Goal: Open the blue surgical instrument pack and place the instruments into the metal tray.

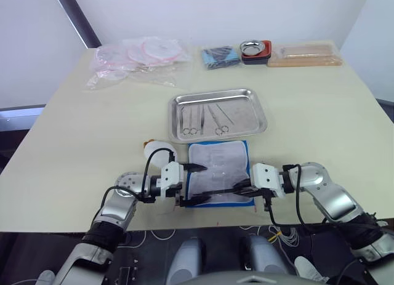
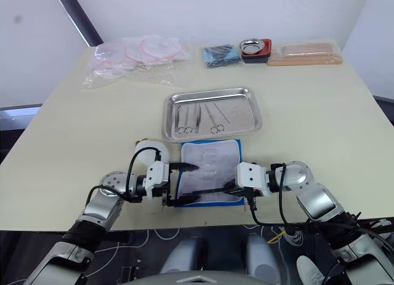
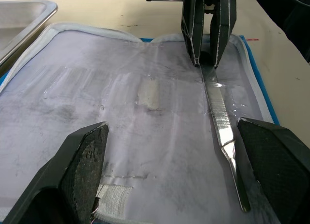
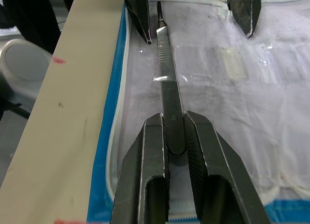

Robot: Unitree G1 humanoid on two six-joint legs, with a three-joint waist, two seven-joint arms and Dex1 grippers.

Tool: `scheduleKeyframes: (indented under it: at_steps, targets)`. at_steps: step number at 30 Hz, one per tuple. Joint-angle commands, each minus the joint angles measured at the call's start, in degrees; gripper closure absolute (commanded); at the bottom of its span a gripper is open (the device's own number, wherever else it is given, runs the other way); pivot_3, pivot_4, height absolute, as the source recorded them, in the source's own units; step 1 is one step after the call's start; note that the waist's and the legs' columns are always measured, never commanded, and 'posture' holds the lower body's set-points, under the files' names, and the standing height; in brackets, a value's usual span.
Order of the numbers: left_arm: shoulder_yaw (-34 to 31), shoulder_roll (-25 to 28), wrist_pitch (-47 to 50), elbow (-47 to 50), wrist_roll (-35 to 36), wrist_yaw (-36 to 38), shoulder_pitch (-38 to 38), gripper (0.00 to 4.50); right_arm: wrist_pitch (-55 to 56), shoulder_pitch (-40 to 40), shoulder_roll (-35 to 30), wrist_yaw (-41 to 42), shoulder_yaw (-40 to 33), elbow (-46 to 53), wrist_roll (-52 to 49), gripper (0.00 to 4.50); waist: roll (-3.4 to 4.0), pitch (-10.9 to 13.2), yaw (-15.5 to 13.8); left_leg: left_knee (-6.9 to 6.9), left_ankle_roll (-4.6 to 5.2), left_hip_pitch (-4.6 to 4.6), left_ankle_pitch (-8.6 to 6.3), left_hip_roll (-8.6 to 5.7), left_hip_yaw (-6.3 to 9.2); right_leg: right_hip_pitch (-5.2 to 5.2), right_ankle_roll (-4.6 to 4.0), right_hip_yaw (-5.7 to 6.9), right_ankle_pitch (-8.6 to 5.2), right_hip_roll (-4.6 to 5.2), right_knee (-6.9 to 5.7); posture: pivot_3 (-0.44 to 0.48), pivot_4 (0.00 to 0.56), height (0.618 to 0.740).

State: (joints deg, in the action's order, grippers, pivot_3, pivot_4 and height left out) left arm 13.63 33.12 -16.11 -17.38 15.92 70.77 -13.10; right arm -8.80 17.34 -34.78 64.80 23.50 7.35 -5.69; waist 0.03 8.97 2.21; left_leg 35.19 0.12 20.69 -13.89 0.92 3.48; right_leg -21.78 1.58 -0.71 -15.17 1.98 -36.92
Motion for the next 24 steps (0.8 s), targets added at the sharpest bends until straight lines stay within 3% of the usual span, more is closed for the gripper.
scheduleKeyframes:
  at_steps: [1,24]
  targets:
    - [1.37,2.69,1.35,-11.8,-5.69,1.49,1.69,0.0,0.2,1.23,-1.67,0.75,-3.35,2.44,-1.53,4.49,0.01,0.02,0.02,0.0,0.0,0.01,0.0,0.0,0.0,0.0,0.0,0.01,0.0,-0.01,0.0,0.0,0.15,0.74]
    - [2.09,1.69,-0.59,-13.84,-6.17,2.07,0.92,0.0,-4.67,3.98,-7.38,2.53,-5.65,11.33,-3.12,4.49,0.15,0.15,0.03,-0.01,-0.01,0.01,-0.01,0.35,0.03,-0.06,0.0,0.58,0.0,-0.05,0.0,0.0,0.15,0.74]
